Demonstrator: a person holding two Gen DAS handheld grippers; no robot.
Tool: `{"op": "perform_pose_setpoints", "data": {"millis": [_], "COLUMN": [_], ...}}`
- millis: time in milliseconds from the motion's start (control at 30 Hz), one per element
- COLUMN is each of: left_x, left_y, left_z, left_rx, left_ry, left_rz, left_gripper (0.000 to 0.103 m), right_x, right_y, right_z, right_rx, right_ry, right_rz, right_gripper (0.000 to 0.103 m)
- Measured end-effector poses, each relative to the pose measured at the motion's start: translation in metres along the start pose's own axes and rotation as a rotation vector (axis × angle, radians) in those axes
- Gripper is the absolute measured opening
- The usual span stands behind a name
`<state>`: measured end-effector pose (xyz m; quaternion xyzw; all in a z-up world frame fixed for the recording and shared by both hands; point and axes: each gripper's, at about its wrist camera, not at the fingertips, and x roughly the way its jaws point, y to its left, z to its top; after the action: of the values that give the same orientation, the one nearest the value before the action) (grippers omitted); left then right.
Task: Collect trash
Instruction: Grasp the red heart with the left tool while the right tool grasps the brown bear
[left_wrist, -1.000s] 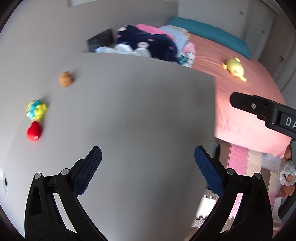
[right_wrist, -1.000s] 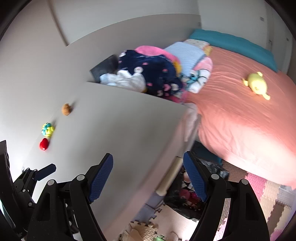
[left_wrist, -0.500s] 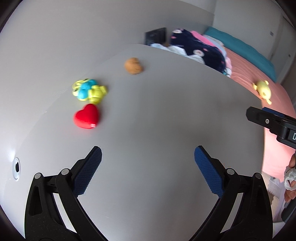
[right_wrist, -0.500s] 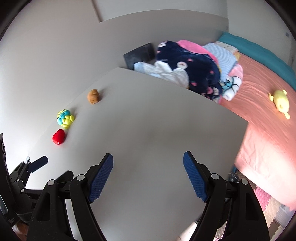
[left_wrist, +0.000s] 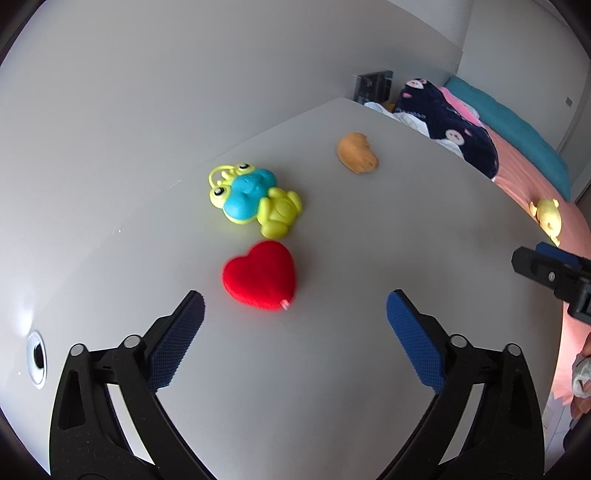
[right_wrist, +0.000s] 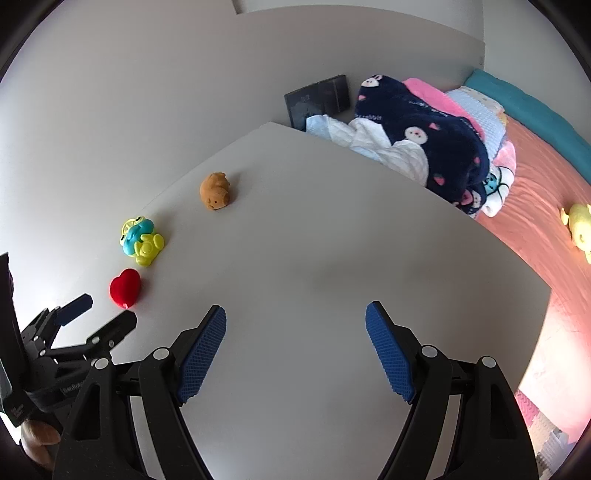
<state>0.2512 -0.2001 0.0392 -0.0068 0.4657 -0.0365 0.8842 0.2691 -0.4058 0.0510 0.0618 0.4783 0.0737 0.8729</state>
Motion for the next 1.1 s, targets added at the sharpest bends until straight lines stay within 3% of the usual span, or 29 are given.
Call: {"op": "perform_pose_setpoints", "data": {"millis": [167, 333, 833, 1100], "left_x": [0.016, 0.028, 0.034, 0.034], "left_y": [0.011, 0.016, 0.025, 0.029], "left_z": [0.007, 0.010, 0.016, 0.016], "left_rx": [-0.001, 0.008, 0.010, 0.006], "left_ry": [0.020, 0.032, 0.000, -0.008], "left_rz": [-0.016, -0.031, -0.054, -0.075], "left_gripper": [0.079, 0.048, 0.048, 0.048], "right_x": [0.016, 0.032, 0.092, 0.128], "right_y": [0.011, 0.018, 0.071, 0.094], "right_z": [0.014, 0.029, 0.076, 0.097], "right_rx": [-0.010, -0.002, -0.132, -0.200], "right_ry": [0.005, 0.003, 0.011, 0.047], "right_rz": [-0.003, 0.008, -0.030, -0.074], "right_gripper": [0.079, 0.079, 0.078, 0.056]}}
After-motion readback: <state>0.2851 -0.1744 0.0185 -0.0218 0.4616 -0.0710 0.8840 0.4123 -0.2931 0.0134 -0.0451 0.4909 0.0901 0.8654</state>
